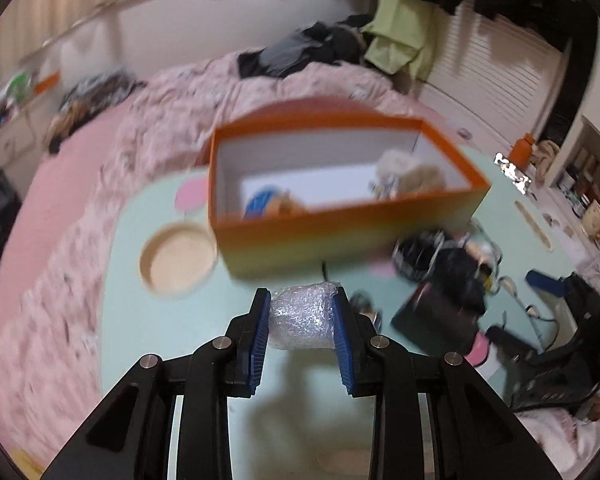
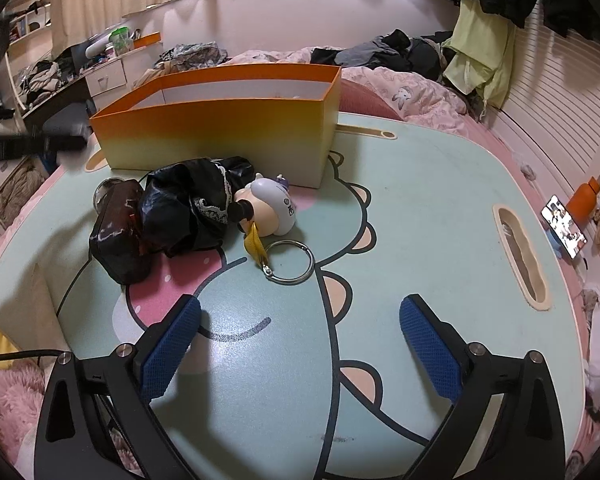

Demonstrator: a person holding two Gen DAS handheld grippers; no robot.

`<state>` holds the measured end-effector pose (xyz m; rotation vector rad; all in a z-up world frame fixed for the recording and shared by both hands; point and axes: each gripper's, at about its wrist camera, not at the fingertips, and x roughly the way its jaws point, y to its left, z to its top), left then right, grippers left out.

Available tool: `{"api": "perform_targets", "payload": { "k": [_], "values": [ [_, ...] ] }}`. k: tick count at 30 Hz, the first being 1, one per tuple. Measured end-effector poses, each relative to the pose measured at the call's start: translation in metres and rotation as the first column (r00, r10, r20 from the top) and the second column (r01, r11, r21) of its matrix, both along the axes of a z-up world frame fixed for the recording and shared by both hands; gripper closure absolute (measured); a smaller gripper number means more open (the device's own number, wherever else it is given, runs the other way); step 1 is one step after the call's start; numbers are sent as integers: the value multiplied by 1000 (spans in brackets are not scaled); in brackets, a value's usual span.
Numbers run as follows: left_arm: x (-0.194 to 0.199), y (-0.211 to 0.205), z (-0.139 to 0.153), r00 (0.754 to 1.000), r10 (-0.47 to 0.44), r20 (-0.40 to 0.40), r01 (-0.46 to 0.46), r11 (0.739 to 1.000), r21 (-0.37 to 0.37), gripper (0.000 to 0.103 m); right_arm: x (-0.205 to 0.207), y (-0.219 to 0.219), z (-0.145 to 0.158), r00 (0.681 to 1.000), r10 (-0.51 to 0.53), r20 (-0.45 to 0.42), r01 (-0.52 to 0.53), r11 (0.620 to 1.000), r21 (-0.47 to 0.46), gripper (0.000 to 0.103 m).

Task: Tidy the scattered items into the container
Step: 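Carry the plastic-wrapped bundle out and set it on the table, then reach into the box and grasp the brown bear plush with the right tool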

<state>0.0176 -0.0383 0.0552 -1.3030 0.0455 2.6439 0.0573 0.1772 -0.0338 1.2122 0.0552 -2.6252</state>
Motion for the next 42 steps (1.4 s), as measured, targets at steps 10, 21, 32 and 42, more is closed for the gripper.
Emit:
{"api": "perform_targets", "payload": {
  "k": [10, 21, 32, 42],
  "values": [
    [20, 20, -27, 998, -1, -67, 0, 1000, -10, 66, -1, 1, 0, 1000, -1, -2, 1, 1000, -1, 3],
    [45, 7, -16, 995, 14, -104, -2, 994, 112, 15, -1, 0, 0, 1000, -2, -2, 2, 1000, -1, 3],
    [53, 24, -47, 994, 46, -104, -46, 999, 4, 9, -1, 0, -1, 1000, -1, -4, 1, 1000, -2, 3],
    [48, 22, -52, 991, 94, -94, -97, 995, -29, 1, -4, 11, 14, 999, -32, -10, 32, 998, -63, 9]
  ]
}}
